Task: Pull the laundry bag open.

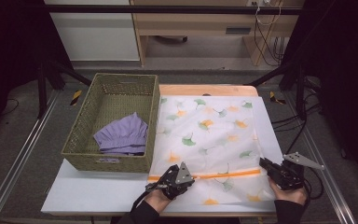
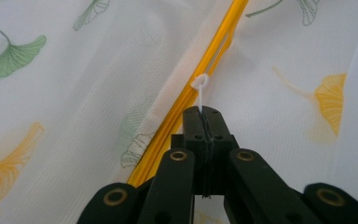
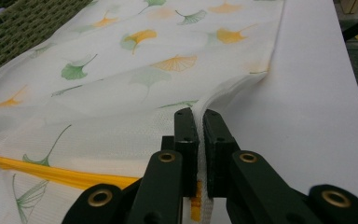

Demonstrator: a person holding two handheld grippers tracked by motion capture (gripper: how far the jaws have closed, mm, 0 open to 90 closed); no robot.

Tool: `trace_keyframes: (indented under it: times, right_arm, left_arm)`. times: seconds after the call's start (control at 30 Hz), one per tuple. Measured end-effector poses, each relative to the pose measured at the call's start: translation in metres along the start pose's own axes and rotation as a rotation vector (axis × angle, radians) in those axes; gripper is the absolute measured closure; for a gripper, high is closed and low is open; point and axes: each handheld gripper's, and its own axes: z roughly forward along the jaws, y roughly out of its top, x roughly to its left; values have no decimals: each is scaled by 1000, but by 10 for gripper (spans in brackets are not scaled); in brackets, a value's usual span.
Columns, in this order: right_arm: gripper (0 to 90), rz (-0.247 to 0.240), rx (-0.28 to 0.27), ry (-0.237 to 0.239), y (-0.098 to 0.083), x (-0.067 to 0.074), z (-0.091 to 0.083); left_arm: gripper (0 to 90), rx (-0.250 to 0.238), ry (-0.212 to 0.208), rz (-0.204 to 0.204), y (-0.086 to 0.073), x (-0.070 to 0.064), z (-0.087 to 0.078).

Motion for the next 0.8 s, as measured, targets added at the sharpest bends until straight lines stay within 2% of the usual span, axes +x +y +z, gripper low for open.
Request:
trace_keyframes:
  times: [0.07,0.23,0.27,0.4,0.53,0.8]
  right_arm:
    - [859,0,-2,3,0,0,-1]
    - [860,-4,2,1,0,1,1]
    - [859,-6,1,1,0,1,0]
    - [859,-5,1,-1,0,1,0]
    - [859,-3,1,0,-1,0,1]
    - [859,-2,4,2,-1,1,1]
  left_arm:
    - [894,0,9,5,-2,0,-9]
    - [893,6,17,1,-7,4,-17]
    - [893,8,14,-12,-11,7,-18]
    - [893,17,18,-17,-19,9,-24]
    - [893,10,26,-44,-31,15,-34]
    - [893,9,50,-69,-49,22,-55]
